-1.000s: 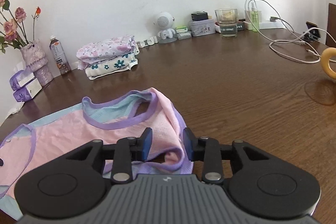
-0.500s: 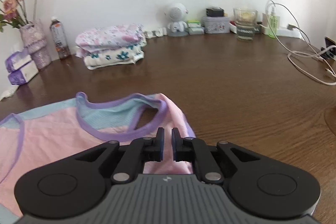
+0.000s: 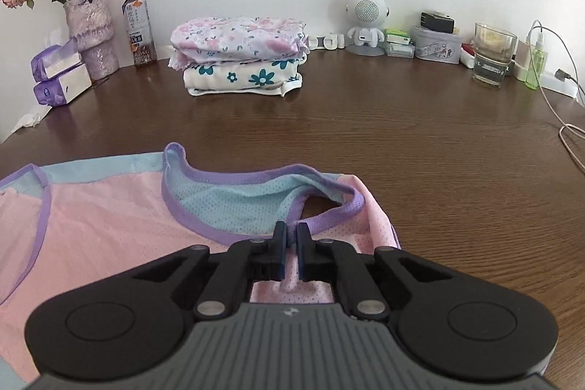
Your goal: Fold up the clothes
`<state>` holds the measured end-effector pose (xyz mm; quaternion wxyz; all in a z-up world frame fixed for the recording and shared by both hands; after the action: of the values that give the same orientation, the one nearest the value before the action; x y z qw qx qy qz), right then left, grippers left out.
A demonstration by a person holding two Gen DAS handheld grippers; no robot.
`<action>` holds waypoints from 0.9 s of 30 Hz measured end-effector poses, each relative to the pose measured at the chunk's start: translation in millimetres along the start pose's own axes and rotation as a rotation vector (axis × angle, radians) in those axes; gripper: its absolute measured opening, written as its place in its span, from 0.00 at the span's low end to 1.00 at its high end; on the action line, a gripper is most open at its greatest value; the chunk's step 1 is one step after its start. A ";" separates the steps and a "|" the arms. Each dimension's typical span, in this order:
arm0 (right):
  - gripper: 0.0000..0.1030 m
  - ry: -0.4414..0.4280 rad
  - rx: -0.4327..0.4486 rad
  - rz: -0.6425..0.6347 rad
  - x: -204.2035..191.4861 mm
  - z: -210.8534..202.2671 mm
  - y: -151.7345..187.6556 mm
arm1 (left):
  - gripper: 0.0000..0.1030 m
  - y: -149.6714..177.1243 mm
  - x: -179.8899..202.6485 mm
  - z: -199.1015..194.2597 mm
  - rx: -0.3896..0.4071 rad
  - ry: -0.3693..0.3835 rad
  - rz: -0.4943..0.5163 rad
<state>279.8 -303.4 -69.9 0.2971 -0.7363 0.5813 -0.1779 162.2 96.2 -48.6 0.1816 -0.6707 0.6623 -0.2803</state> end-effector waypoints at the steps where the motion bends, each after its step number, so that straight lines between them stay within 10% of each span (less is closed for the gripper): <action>1: 0.05 -0.001 0.000 0.003 0.7 0.7 -1.0 | 0.59 0.6 -1.3 0.1 0.002 -0.001 -0.001; 8: 0.32 0.022 0.007 0.074 17.1 -4.5 4.5 | 0.60 2.1 -3.1 -1.1 0.008 0.005 0.003; 27: 0.18 0.038 0.065 0.137 22.3 -57.4 62.7 | 0.62 7.2 -10.9 -19.8 0.076 0.000 -0.056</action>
<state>203.8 -347.3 -68.6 0.3211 -0.6813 0.6298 -0.1899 144.7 109.1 -39.1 0.1990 -0.6815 0.6322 -0.3101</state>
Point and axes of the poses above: each gripper's, at about its wrist camera, not at the fingertips, and z roughly the way its jaws point, x to its right, y to its underside, the point moved 10 cm from there along z, roughly the way its jaws point, and after that the axes turned 10 degrees about -x, right-handed, at the moved point
